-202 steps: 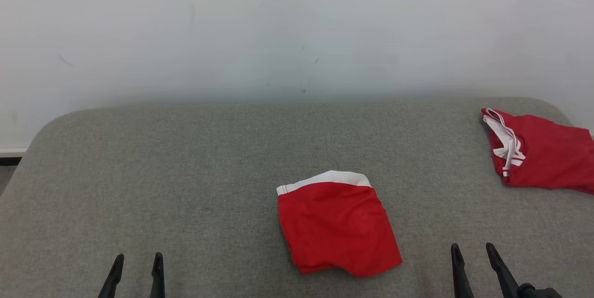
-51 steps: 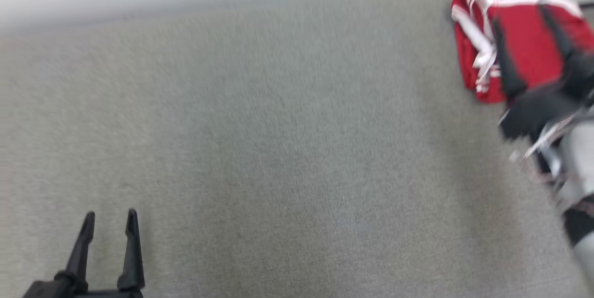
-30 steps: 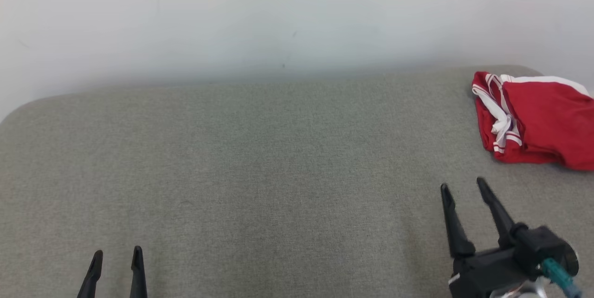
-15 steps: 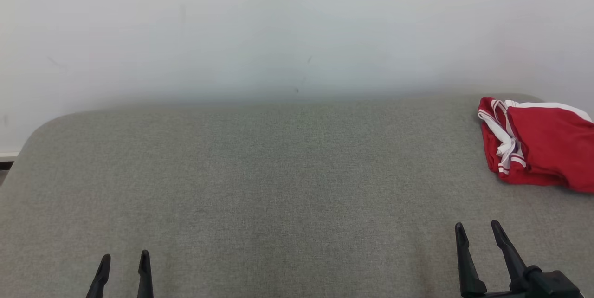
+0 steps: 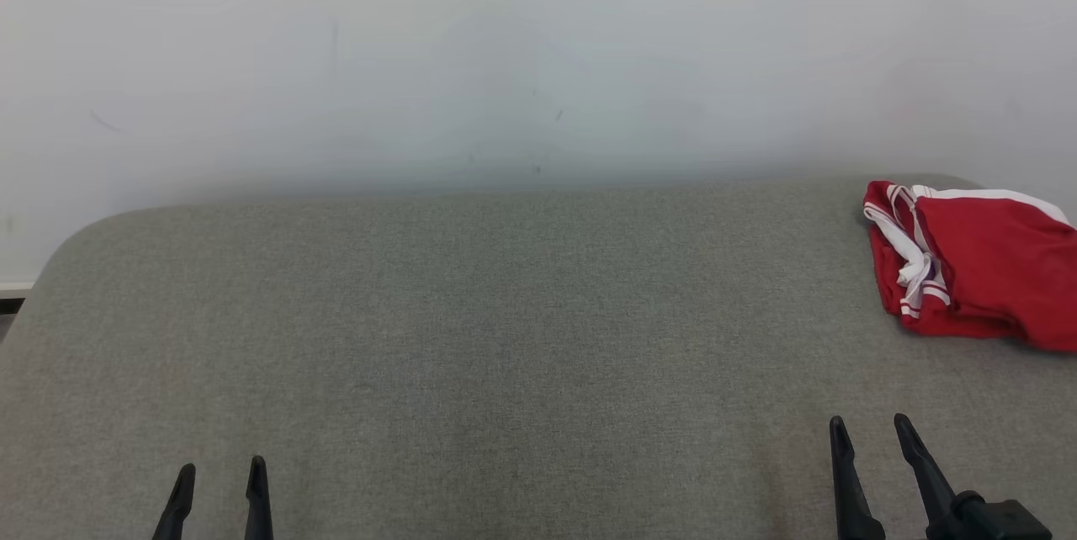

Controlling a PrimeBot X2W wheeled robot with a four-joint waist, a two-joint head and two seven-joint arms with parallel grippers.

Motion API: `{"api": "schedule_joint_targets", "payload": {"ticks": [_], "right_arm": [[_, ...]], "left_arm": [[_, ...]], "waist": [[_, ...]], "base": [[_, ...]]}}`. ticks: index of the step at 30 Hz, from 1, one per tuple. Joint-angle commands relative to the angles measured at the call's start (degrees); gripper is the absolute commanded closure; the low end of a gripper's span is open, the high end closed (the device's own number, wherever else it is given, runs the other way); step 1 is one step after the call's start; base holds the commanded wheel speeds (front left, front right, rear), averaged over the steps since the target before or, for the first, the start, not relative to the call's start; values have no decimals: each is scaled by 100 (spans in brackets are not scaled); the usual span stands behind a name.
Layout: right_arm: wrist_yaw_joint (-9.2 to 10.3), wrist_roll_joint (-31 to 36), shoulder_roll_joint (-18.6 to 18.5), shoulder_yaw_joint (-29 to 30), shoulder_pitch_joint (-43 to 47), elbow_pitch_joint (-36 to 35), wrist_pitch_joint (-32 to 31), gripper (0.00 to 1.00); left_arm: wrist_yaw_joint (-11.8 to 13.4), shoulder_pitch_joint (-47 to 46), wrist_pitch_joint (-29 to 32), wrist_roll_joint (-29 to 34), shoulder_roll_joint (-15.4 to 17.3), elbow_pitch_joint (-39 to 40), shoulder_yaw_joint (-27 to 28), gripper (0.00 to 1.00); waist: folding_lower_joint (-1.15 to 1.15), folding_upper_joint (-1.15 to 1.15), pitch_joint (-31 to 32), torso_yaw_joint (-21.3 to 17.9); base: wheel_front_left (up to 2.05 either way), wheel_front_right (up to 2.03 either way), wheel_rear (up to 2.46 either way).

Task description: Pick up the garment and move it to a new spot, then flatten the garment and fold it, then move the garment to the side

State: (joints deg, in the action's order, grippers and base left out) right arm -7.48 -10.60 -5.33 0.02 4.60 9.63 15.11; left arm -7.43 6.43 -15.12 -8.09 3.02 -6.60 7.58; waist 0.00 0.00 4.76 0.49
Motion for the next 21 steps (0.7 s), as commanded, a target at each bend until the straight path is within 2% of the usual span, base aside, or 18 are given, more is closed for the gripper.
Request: {"api": "schedule_joint_targets", "payload": {"ticks": [1, 4, 5, 10, 21], "right_arm": [[3, -44, 19, 2, 34, 10, 1, 0], [3, -44, 30, -12, 25, 33, 1, 0], [0, -11, 16, -20, -1, 36, 0, 100], [0, -98, 43, -25, 90, 271, -33, 100], [0, -1305, 73, 84, -96, 291, -356, 100]], "left_arm": [[4, -4, 2, 52, -3, -17, 21, 0], [8, -11, 2, 59, -4, -18, 45, 0], [-7, -4, 0, -1, -1, -13, 32, 100], [-13, 10, 42, -94, -47, -277, 46, 100], [-12, -195, 371, -1341, -40, -351, 34, 100]], "waist": [[0, 0, -3, -5], [0, 0, -12, -17], [0, 0, -11, -16], [0, 0, -15, -19], [0, 0, -57, -22]], "base": [[0, 0, 0], [0, 0, 0], [0, 0, 0], [0, 0, 0], [0, 0, 0]]}}
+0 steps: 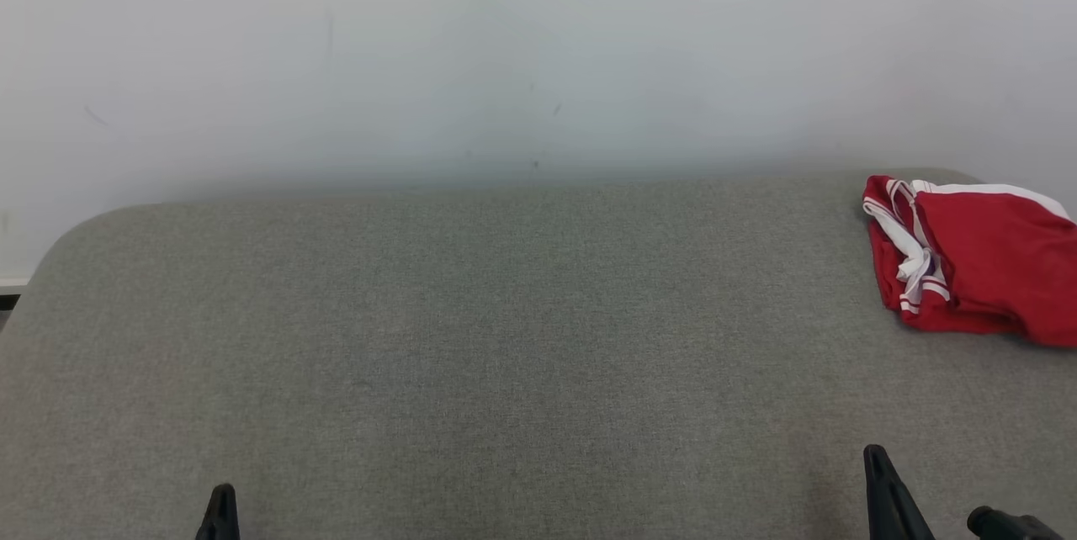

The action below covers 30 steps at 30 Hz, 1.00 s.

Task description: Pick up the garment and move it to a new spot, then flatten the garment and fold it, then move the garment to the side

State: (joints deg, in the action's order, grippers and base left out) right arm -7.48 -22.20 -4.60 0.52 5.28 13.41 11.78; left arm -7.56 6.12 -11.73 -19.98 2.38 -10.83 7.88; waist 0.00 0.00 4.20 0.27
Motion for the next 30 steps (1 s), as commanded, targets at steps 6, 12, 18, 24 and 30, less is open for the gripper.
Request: {"api": "schedule_joint_targets", "payload": {"ticks": [6, 12, 18, 24, 30], "right_arm": [[0, -737, 14, 81, -252, -78, -177, 100], [0, -1294, 28, 127, -334, -69, -323, 100], [-1, -1811, 41, 170, -411, -60, -459, 100], [-1, -2297, 53, 211, -489, -52, -586, 100], [-1, -2754, 65, 251, -554, -43, -709, 100]], "left_arm": [[2, -252, 176, -766, 27, 52, -20, 100], [3, -342, 317, -1337, 30, 25, -34, 100], [3, -428, 454, -1876, 34, -4, -44, 100], [4, -506, 580, -2371, 37, -32, -52, 100], [4, -585, 702, -2846, 40, -57, -59, 100]], "waist": [[0, 0, -25, -1], [0, 0, -48, -3], [0, 0, -71, -4], [0, 0, -94, -6], [0, 0, -117, -7]], "base": [[0, 0, 0], [0, 0, 0], [0, 0, 0], [0, 0, 0], [0, 0, 0]]}}
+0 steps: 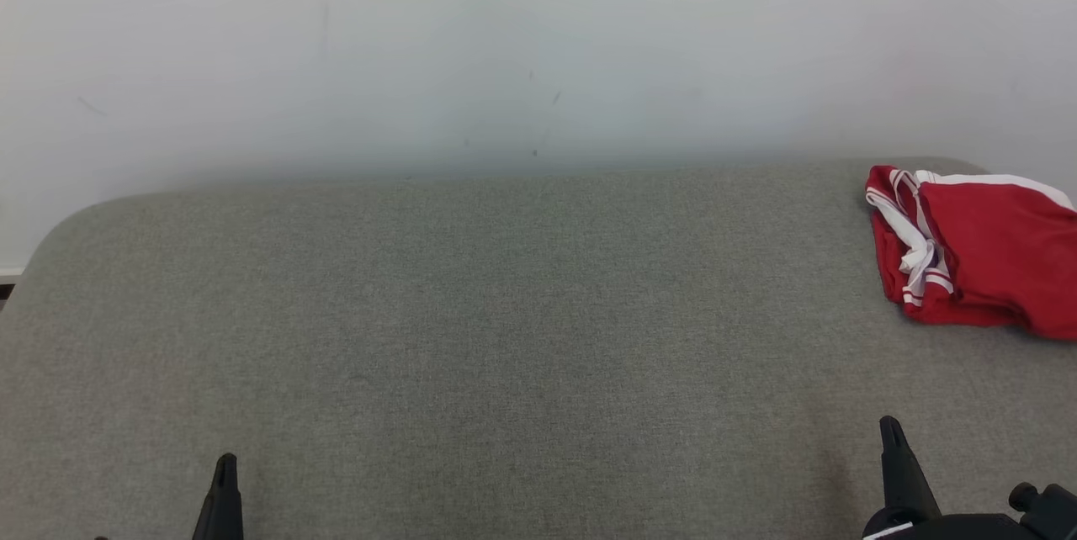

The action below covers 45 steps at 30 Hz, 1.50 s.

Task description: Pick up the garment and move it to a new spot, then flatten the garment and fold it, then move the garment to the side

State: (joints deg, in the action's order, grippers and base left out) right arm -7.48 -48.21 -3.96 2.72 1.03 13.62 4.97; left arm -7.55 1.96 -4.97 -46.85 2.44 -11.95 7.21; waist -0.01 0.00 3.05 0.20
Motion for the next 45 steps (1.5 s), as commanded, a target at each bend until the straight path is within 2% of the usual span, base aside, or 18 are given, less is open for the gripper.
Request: {"api": "schedule_joint_targets", "payload": {"ticks": [1, 45], "right_arm": [[-1, -224, 3, 37, -142, -62, -47, 100], [-2, -2786, 69, 259, -515, -3, -734, 100]], "left_arm": [[4, -179, 47, -236, 34, 50, 7, 100], [7, -598, 734, -2882, 48, -108, -37, 100]], "waist": [[0, 0, -7, 0], [0, 0, -172, -11]], "base": [[0, 0, 0], [0, 0, 0]]}}
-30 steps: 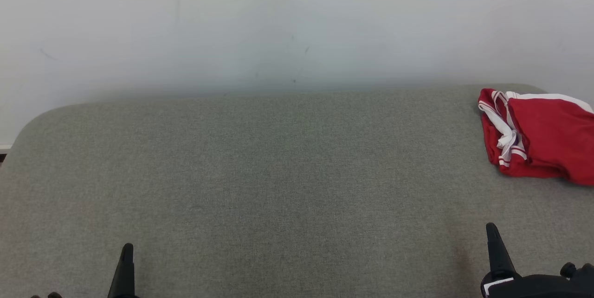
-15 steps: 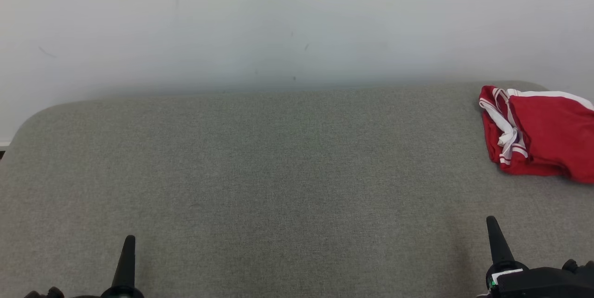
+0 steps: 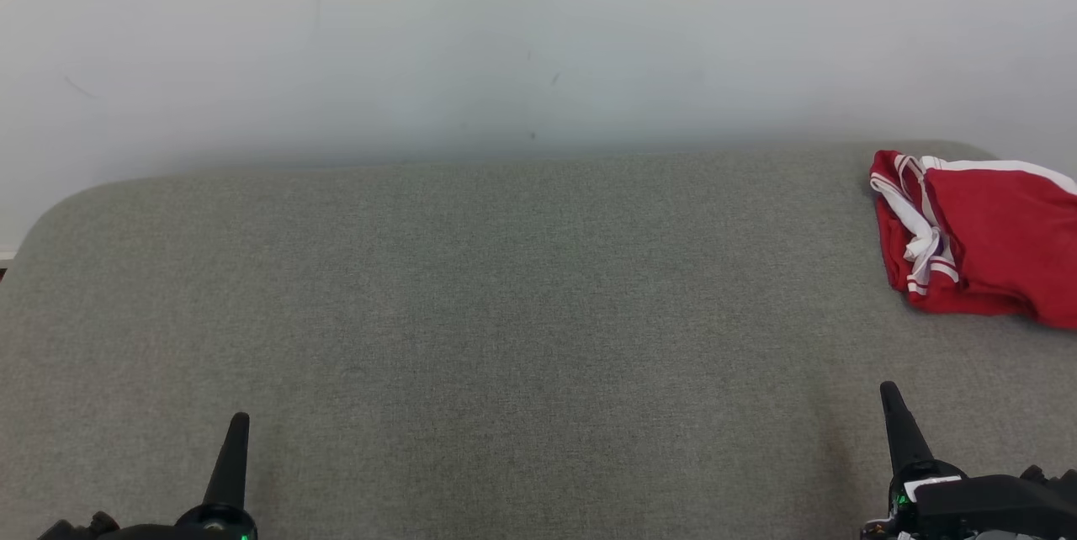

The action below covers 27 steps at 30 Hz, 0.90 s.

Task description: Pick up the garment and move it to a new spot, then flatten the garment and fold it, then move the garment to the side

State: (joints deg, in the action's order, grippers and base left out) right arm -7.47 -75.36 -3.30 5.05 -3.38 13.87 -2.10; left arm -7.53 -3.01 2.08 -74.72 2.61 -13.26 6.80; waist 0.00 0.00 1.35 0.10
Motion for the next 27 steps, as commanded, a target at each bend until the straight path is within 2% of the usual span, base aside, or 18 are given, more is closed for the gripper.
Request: {"api": "schedule_joint_targets", "payload": {"ticks": [1, 27], "right_arm": [[-3, -122, 3, 30, -84, -28, -40, 100], [-4, -1276, 37, 125, -245, 3, -348, 100]], "left_arm": [[4, -106, 46, -146, 32, 18, 4, 100], [6, -289, 347, -1333, 38, -58, -18, 100]], "waist": [[0, 0, -5, 0], [0, 0, -105, -7]], "base": [[0, 0, 0], [0, 0, 0]]}}
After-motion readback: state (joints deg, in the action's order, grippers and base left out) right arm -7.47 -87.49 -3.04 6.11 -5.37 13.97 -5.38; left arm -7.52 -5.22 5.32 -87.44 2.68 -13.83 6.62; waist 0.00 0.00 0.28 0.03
